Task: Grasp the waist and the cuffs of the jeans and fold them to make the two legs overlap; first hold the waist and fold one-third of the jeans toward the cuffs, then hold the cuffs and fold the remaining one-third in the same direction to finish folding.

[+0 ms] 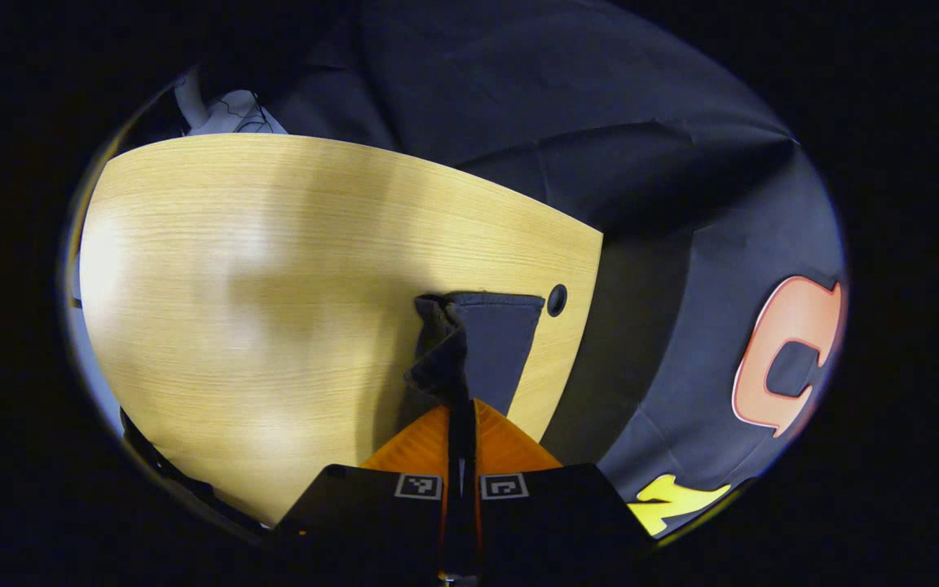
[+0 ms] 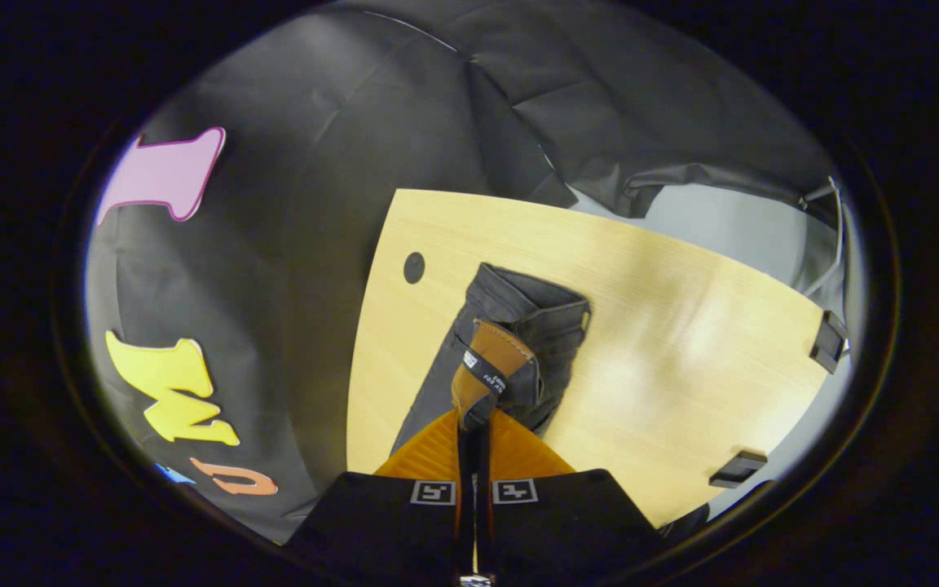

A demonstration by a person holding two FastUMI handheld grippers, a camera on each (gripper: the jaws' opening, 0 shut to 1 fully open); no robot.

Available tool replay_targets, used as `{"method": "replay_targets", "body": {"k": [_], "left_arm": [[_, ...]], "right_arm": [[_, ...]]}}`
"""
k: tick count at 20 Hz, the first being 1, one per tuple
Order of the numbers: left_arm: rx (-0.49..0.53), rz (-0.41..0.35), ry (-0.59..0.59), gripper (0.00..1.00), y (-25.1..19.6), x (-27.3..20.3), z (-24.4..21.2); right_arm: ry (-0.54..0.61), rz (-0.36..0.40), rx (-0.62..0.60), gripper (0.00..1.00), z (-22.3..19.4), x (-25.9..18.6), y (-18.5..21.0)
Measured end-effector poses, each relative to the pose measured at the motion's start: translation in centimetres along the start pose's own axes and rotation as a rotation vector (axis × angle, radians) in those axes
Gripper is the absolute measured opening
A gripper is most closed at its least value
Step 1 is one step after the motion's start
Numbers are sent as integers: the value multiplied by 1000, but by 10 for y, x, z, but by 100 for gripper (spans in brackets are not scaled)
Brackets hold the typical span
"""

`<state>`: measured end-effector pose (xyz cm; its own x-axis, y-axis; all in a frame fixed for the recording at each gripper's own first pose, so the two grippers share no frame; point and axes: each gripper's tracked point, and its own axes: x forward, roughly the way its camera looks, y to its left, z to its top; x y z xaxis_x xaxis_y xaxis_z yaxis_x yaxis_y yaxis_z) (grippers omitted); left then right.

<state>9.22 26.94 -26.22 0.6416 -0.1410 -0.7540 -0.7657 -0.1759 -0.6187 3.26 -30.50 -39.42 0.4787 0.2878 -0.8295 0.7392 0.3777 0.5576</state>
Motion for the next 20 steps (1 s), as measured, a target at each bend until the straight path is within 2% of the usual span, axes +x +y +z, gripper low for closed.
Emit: {"method": "replay_targets", "body": {"k": [3, 8, 9, 10, 18, 20], "left_arm": [[13, 10, 3, 3, -27, 29, 0], [25, 49, 2, 3, -56, 84, 2], [25, 64, 1, 11, -58, 95, 4], [35, 85, -5, 3, -58, 104, 6], [84, 177, 16, 3, -53, 153, 11], [65, 183, 15, 4, -50, 163, 11]], "right_arm": [[9, -18, 4, 2, 15, 30, 28], [37, -42, 24, 2, 34, 78, 48], [39, -45, 32, 2, 37, 87, 49], [47, -47, 38, 2, 38, 96, 51], [76, -73, 122, 1, 47, 138, 35], [76, -79, 140, 1, 48, 147, 34]]}}
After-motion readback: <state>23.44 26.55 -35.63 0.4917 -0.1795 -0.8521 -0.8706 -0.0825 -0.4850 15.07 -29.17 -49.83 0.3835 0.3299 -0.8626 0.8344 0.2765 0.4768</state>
